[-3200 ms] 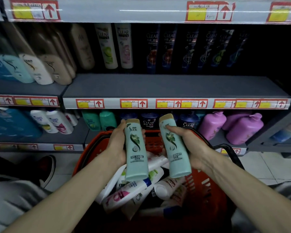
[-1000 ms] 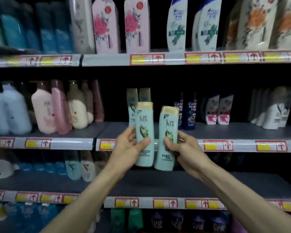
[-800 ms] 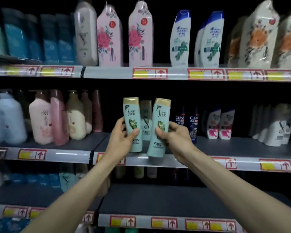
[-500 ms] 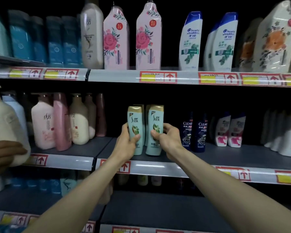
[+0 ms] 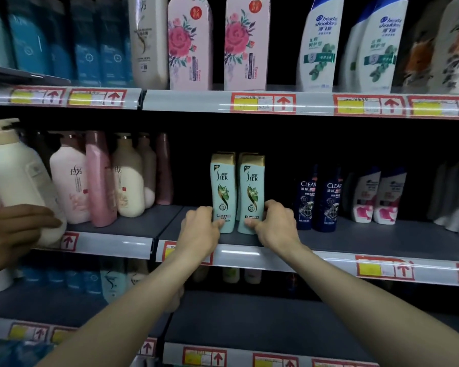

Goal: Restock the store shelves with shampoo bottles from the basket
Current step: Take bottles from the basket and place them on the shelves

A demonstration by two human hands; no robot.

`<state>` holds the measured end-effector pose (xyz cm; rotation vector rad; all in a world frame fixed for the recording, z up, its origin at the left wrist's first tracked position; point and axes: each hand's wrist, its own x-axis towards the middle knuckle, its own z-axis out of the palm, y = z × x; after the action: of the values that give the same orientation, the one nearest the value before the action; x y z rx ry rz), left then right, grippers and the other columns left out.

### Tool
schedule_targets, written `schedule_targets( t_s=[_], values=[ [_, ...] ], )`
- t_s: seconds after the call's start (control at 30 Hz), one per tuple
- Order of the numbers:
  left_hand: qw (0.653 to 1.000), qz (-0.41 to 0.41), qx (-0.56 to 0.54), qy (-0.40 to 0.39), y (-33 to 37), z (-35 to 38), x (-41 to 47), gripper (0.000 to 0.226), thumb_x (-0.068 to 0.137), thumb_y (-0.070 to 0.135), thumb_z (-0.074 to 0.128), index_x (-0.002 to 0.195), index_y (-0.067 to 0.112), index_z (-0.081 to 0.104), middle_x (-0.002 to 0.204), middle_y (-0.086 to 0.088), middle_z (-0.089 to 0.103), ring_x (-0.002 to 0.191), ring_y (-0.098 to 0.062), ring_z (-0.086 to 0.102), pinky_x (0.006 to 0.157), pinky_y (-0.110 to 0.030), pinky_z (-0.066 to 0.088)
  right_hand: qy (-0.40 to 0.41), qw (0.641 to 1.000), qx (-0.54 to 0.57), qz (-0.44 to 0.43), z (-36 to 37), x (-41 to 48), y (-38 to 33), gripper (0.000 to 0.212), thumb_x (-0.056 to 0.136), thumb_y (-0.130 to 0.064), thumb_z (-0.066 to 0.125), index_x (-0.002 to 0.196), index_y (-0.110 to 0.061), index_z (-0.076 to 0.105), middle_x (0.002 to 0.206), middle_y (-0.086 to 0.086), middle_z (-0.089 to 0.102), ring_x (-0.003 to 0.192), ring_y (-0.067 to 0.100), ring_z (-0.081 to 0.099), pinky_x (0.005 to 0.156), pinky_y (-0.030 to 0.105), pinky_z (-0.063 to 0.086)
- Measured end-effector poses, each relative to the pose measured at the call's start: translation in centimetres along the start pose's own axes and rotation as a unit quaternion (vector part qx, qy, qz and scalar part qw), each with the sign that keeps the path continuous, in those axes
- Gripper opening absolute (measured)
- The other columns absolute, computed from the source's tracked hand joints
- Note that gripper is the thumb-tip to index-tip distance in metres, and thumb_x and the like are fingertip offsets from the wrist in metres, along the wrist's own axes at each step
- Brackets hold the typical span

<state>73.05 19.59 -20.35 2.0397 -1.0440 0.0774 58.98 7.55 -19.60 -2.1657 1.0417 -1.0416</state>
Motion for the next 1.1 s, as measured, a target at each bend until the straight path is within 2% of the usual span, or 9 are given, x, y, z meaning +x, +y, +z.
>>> schedule_targets(
  t_s=[0.23,0.5,0.73,0.97,1.03,1.1],
  values=[
    [1.000,-0.003,0.019,0.001,0.5,1.1,1.0,0.027,0.101,0.037,0.057,0.122,0.021,0.066,0.118,-0.010,0.063,0.112,-0.036,0.058,0.096,-0.049,0.052,-0.008,1.000,-0.014,0.022,0.9,1.3,-0.4,0.036,0.085,-0.038,0.081,0.110,-0.014,0.071,0.107,0.005,0.070,0.099,0.026,0.067,0.088,0.040,0.060],
    [0.998,-0.021,0.066,0.014,0.6,2.0,1.7,0.030,0.103,0.041,0.054,0.121,0.020,0.066,0.117,-0.013,0.064,0.112,-0.039,0.059,0.082,-0.042,0.045,-0.005,0.999,-0.018,0.035,1.2,1.5,-0.2,0.038,0.089,-0.040,0.077,0.112,-0.011,0.071,0.111,0.009,0.071,0.103,0.030,0.066,0.090,0.044,0.059],
    [0.995,-0.045,0.086,-0.011,1.2,1.9,1.8,0.034,0.105,0.042,0.050,0.126,0.020,0.065,0.122,-0.014,0.064,0.116,-0.038,0.059,0.085,-0.042,0.045,0.005,0.999,-0.015,0.038,1.5,1.4,0.1,0.037,0.088,-0.043,0.077,0.111,-0.013,0.073,0.108,0.008,0.071,0.099,0.029,0.066,0.086,0.041,0.058],
    [0.992,-0.024,0.122,0.008,0.8,2.5,1.4,0.041,0.107,0.045,0.041,0.120,0.013,0.065,0.119,-0.017,0.066,0.111,-0.041,0.061,0.076,-0.039,0.037,0.029,0.999,0.012,0.028,1.6,1.2,0.3,0.035,0.084,-0.039,0.081,0.108,-0.016,0.072,0.105,0.005,0.074,0.099,0.029,0.068,0.088,0.040,0.058],
    [0.994,-0.033,0.101,0.004,0.9,2.2,1.2,0.045,0.107,0.047,0.041,0.117,0.012,0.066,0.119,-0.019,0.066,0.113,-0.042,0.060,0.078,-0.040,0.039,0.037,0.999,0.034,0.020,1.4,0.8,0.1,0.040,0.085,-0.037,0.080,0.115,-0.014,0.068,0.106,0.005,0.075,0.101,0.028,0.069,0.091,0.041,0.057],
    [0.999,-0.040,0.021,0.019,1.2,1.3,0.4,0.043,0.106,0.045,0.046,0.117,0.010,0.068,0.121,-0.019,0.068,0.118,-0.042,0.059,0.088,-0.039,0.045,0.049,0.996,0.071,-0.003,0.7,0.1,-0.1,0.044,0.090,-0.033,0.076,0.127,-0.012,0.065,0.107,0.001,0.075,0.101,0.022,0.069,0.096,0.042,0.056]
  ],
)
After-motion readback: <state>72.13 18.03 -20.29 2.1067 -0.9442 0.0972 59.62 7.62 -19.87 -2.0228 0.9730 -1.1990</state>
